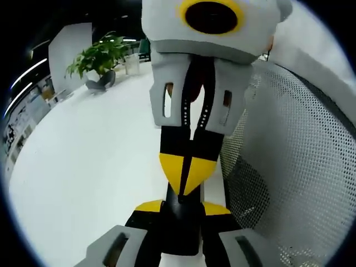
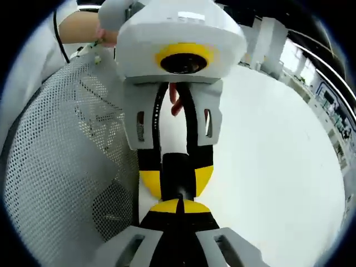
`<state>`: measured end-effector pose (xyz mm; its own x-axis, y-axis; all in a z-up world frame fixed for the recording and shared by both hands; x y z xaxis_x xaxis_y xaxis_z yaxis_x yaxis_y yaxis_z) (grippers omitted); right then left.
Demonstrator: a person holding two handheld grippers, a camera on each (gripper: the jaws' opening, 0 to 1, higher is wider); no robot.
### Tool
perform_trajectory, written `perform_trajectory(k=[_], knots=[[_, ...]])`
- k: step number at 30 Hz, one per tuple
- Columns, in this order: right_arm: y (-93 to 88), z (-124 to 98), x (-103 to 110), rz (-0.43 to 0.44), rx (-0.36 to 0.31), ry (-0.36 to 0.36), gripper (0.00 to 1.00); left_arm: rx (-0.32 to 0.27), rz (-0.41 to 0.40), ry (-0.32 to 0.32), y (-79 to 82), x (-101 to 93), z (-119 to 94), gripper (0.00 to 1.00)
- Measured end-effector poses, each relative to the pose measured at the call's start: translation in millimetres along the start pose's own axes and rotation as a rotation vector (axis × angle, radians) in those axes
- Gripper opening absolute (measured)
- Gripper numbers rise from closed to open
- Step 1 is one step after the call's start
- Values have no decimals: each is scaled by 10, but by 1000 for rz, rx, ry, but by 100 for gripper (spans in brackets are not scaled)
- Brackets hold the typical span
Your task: Press the specified remote control buttons in sequence, fully releasing each button before pressing the next.
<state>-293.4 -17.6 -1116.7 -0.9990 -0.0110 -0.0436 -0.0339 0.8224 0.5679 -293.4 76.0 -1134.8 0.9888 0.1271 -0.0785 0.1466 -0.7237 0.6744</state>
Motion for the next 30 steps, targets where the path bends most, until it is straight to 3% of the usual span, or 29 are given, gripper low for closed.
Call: perform_trajectory(k=[10, 14, 20, 24, 30], knots=[[71, 45, 2, -92, 17, 14, 0, 0, -2, 0, 5, 0, -5, 23], [102, 59, 16, -222, 56, 8, 0, -1, -1, 0, 9, 0, -6, 23], [113, 77, 41, -254, 68, -20, 0, 4, 2, 3, 14, 4, -2, 23], [103, 79, 11, -193, 39, -25, 0, 7, 1, 8, 22, 3, -1, 23], [75, 85, -35, -14, -41, -5, 0, 5, -3, 14, 14, 10, 2, 23]])
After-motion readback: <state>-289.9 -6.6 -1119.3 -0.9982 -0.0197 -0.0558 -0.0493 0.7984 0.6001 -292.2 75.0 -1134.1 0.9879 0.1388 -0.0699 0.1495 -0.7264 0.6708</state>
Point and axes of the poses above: the point that each gripper's makers call its tool centre point, and the gripper's own axes: z roughly forward along the fingers, x roughly to its left, y roughly out of its top, the point moved 8 cm from there along -z, roughly backward along the fingers, and after that the axes turned 4 degrees about -z, right-handed, at the moved point
